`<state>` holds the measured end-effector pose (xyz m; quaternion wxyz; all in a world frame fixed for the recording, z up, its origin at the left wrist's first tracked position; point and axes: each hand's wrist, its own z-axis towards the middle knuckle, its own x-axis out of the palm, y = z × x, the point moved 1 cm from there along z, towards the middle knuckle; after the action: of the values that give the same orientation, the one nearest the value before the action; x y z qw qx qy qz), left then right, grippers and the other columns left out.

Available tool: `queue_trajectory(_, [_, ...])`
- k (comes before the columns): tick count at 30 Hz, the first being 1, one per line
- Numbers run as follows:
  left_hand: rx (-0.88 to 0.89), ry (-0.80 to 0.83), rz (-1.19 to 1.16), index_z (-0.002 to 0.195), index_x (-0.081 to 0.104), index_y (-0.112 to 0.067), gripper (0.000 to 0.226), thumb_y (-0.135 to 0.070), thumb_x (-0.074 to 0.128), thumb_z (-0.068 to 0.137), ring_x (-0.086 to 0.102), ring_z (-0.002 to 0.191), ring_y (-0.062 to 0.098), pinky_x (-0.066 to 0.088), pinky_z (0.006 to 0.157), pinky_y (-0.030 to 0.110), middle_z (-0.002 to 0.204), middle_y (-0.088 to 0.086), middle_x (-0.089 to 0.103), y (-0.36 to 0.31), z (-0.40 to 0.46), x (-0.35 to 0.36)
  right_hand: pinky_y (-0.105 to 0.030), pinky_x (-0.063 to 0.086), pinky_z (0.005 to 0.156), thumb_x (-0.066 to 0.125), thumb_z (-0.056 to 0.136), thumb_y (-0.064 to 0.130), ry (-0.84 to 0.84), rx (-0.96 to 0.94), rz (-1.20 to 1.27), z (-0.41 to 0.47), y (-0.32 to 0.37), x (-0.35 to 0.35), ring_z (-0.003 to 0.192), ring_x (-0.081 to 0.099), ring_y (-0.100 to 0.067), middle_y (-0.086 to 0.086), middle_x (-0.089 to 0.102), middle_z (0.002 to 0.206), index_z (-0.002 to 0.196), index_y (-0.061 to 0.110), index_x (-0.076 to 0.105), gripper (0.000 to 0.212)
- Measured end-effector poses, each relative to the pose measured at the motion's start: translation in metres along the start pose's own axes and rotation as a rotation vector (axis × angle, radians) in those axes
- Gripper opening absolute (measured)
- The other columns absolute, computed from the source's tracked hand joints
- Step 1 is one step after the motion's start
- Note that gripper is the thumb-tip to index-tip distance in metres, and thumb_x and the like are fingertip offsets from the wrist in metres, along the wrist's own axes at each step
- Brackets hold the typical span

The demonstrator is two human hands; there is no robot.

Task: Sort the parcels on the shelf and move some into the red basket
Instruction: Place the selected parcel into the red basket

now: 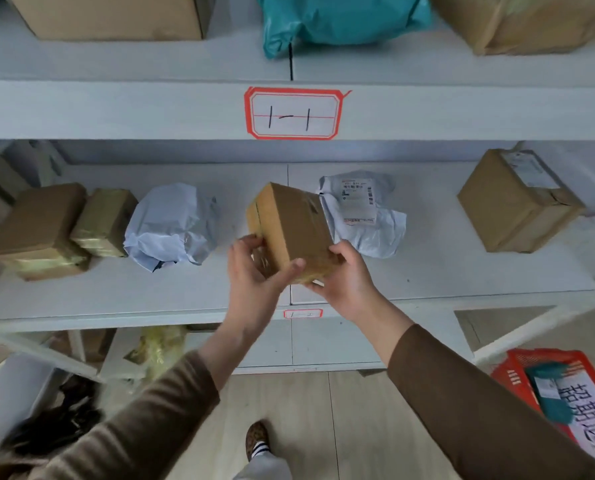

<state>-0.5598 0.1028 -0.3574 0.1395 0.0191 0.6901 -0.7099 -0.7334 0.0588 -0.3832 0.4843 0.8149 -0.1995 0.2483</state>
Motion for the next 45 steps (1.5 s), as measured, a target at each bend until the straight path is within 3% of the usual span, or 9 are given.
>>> queue_trajectory(5, [0.052, 0.036, -0.005, 0.128, 0.041, -0.04, 0.071, -0.059, 0.083, 0.074, 0.048, 0.133, 0.024, 0.059, 0.085, 0.062, 0.135, -0.028, 0.035, -0.01, -0.048, 0.015, -0.046, 0.044, 0.102, 0.044, 0.096, 0.028, 0.041, -0.081, 0.045, -0.041, -0.003, -0.014, 0.104, 0.065, -0.028, -0.011, 0.073, 0.105, 0.106, 0.011, 0.067, 0.03])
queue_trajectory(12, [-0.144, 0.049, -0.404, 0.135, 0.047, -0.024, 0.033, -0.032, 0.059, 0.105, 0.068, 0.106, 0.006, 0.056, 0.089, 0.023, 0.122, -0.005, 0.071, -0.011, -0.059, 0.004, -0.018, 0.051, 0.077, 0.07, 0.07, 0.037, -0.152, -0.482, -0.497, -0.083, -0.006, 0.012, 0.101, 0.063, -0.003, 0.0, 0.065, 0.116, 0.117, 0.019, 0.056, 0.053])
queue_trajectory(20, [-0.313, 0.087, -0.571, 0.134, 0.054, -0.018, 0.035, -0.04, 0.042, 0.111, 0.063, 0.128, 0.036, 0.051, 0.105, 0.057, 0.14, 0.021, 0.061, -0.005, -0.051, -0.006, -0.042, 0.039, 0.113, 0.077, 0.08, 0.042, -0.183, -1.042, -1.132, -0.114, -0.035, 0.032, 0.14, 0.04, -0.019, 0.0, 0.043, 0.154, 0.136, 0.017, 0.055, 0.065])
queue_trajectory(25, [0.015, 0.159, -0.393, 0.138, 0.054, -0.012, 0.034, -0.028, 0.055, 0.107, 0.064, 0.108, 0.026, 0.051, 0.101, 0.049, 0.118, 0.009, 0.068, -0.006, -0.051, -0.012, -0.046, 0.034, 0.122, 0.065, 0.085, 0.014, -0.096, -0.983, -1.121, -0.12, -0.022, 0.015, 0.153, 0.028, -0.015, 0.001, 0.031, 0.164, 0.159, 0.024, 0.027, 0.084])
queue_trajectory(29, [0.16, 0.124, -0.261, 0.146, 0.044, -0.011, 0.049, -0.012, 0.064, 0.101, 0.064, 0.121, 0.023, 0.056, 0.099, 0.035, 0.137, 0.011, 0.062, -0.012, -0.052, -0.006, -0.025, 0.033, 0.122, 0.06, 0.09, 0.006, -0.054, -0.89, -1.066, -0.119, -0.012, -0.002, 0.151, 0.027, 0.001, 0.013, 0.032, 0.162, 0.158, 0.034, 0.023, 0.083])
queue_trajectory(34, [0.291, 0.06, -0.104, 0.139, 0.045, -0.024, 0.048, -0.018, 0.069, 0.099, 0.061, 0.127, 0.013, 0.054, 0.106, 0.033, 0.137, -0.002, 0.059, -0.007, -0.056, 0.002, -0.014, 0.04, 0.111, 0.064, 0.086, 0.065, -0.003, -0.664, -0.785, -0.129, -0.01, -0.003, 0.14, 0.046, 0.001, 0.021, 0.052, 0.148, 0.149, 0.034, 0.037, 0.076])
queue_trajectory(38, [0.564, -0.04, 0.27, 0.144, 0.046, -0.014, 0.056, -0.004, 0.071, 0.095, 0.056, 0.135, 0.019, 0.048, 0.113, 0.039, 0.148, 0.005, 0.056, 0.006, -0.053, -0.006, -0.051, 0.039, 0.118, 0.036, 0.078, 0.094, -0.012, -0.324, -0.348, -0.129, 0.006, 0.005, 0.128, 0.062, -0.008, 0.015, 0.066, 0.138, 0.145, 0.038, 0.05, 0.088])
queue_trajectory(42, [0.964, -0.016, 0.567, 0.143, 0.043, -0.006, 0.05, -0.011, 0.064, 0.098, 0.041, 0.147, 0.03, 0.031, 0.125, 0.034, 0.156, 0.02, 0.045, 0.01, -0.047, -0.01, -0.06, 0.049, 0.106, 0.035, 0.101, 0.07, 0.049, -0.141, -0.113, -0.124, 0.02, -0.002, 0.127, 0.065, -0.03, -0.009, 0.071, 0.135, 0.142, 0.022, 0.059, 0.068])
queue_trajectory(45, [0.892, 0.041, 0.543, 0.146, 0.041, -0.009, 0.056, 0.003, 0.063, 0.095, 0.042, 0.149, 0.025, 0.037, 0.123, 0.041, 0.159, 0.012, 0.043, 0.013, -0.047, -0.005, -0.047, 0.058, 0.089, 0.055, 0.1, 0.04, 0.002, -0.229, -0.139, -0.116, 0.014, -0.008, 0.126, 0.065, -0.033, -0.011, 0.071, 0.133, 0.137, 0.017, 0.056, 0.043])
